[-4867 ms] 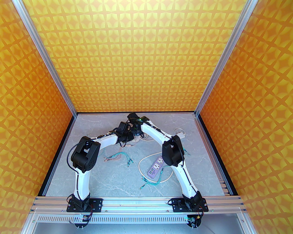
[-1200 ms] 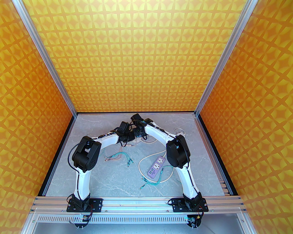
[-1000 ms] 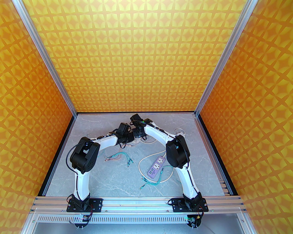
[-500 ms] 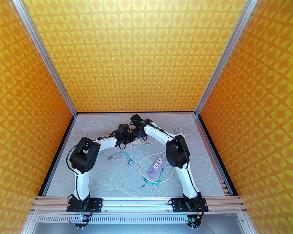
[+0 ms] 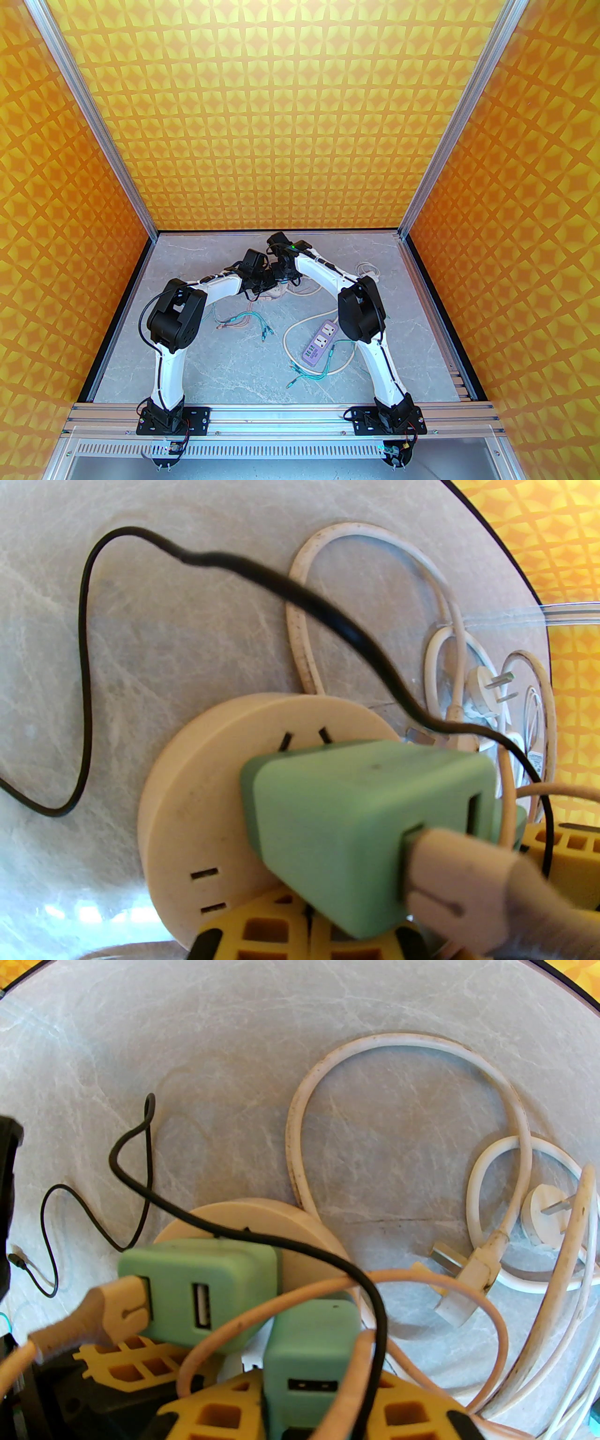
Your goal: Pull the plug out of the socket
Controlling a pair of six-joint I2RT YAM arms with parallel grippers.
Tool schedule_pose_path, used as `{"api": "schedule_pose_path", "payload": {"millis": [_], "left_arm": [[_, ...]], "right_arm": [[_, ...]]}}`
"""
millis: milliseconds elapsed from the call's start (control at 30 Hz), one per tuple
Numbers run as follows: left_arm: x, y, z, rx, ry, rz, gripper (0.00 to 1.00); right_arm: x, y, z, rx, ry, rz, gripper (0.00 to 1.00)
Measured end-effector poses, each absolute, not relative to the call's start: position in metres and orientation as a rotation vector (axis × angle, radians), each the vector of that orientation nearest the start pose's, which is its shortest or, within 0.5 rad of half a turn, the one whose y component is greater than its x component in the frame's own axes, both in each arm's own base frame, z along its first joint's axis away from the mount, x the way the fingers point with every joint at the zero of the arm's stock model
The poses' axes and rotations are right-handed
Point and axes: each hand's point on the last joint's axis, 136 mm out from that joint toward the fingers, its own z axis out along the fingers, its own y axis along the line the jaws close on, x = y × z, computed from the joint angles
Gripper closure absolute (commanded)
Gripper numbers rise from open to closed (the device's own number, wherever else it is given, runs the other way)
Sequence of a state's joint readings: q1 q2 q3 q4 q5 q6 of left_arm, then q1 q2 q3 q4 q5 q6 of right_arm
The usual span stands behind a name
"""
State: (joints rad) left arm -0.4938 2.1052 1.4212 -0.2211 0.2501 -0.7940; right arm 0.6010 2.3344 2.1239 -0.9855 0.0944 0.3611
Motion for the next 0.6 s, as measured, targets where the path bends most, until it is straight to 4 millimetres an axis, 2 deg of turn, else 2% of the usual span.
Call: {"api": "schedule_pose_path", "payload": {"millis": [233,600], "left_arm": [[0.4471,-0.289,0.0423,-0.296,2.632,-0.813,1.0],[0.4457,-0.2907,0.0419,-0.291,2.636,-0.806,1.0]], "right_arm": [[0.4576,0.2938,0.0813,-0.315,2.768,0.113,0.73],[0.4527,0.2907,0.0825,-0.234,2.685,0.156,0.73]]}}
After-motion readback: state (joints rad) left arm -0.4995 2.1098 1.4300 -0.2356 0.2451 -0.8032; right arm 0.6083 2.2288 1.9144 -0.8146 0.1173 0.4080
